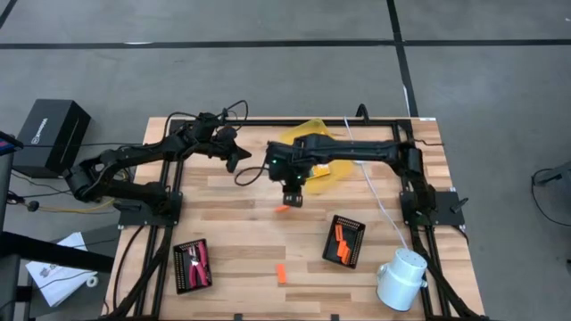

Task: Pick & Place School Supplies
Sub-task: Put the orange eraser into the right black bin

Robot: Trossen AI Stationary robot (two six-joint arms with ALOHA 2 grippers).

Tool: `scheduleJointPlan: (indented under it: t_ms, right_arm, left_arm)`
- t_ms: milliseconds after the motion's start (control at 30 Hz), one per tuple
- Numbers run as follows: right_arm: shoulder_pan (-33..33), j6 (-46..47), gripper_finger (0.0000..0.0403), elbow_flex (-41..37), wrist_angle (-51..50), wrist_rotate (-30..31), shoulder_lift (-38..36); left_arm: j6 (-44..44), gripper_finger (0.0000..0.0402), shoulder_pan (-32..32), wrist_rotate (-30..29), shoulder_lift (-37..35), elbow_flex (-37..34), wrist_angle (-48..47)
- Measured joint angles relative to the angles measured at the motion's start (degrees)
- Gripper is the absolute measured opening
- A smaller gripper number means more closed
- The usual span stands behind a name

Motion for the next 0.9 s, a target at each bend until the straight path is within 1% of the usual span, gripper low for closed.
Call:
scheduleJointPlan:
  t_ms: [100, 167, 400, 500, 633, 833, 900]
  right_arm:
    - [-0.9, -2.3, 0.0117, 0.0, -1.6, -2.5, 0.0]
    - [-1.4, -3.6, 0.0128, 0.0, -1.5, -2.9, 0.0]
    - [-2.7, -8.7, 0.0192, 0.0, -1.5, -2.9, 0.2]
    - [-2.3, -11.1, 0.0208, -0.9, -0.4, -2.1, 0.3]
    - [-1.4, -11.6, 0.0207, -4.0, 2.6, -2.1, 0.3]
    - [-0.5, -10.5, 0.0182, -8.5, 7.8, -2.2, 0.4]
    - [-0.4, -10.0, 0.0175, -9.0, 9.0, -3.2, 0.4]
  left_arm:
    - [-0.3, 0.0, 0.0, 0.0, 0.0, 0.0, 0.0]
    - [-1.2, 0.0, 0.0, 0.0, 0.0, 0.0, 0.0]
    - [-1.5, 0.0, 0.0, -0.1, 0.0, 0.0, 0.4]
    - [-1.5, 0.0, 0.0, -0.2, 0.0, 0.0, 0.5]
    - [-1.5, 0.0, 0.0, -0.5, 0.0, 0.0, 1.0]
    - [-1.4, 0.0, 0.0, -0.7, 0.0, 0.0, 1.4]
    - [-1.4, 0.0, 0.0, -0.7, 0.0, 0.0, 1.6]
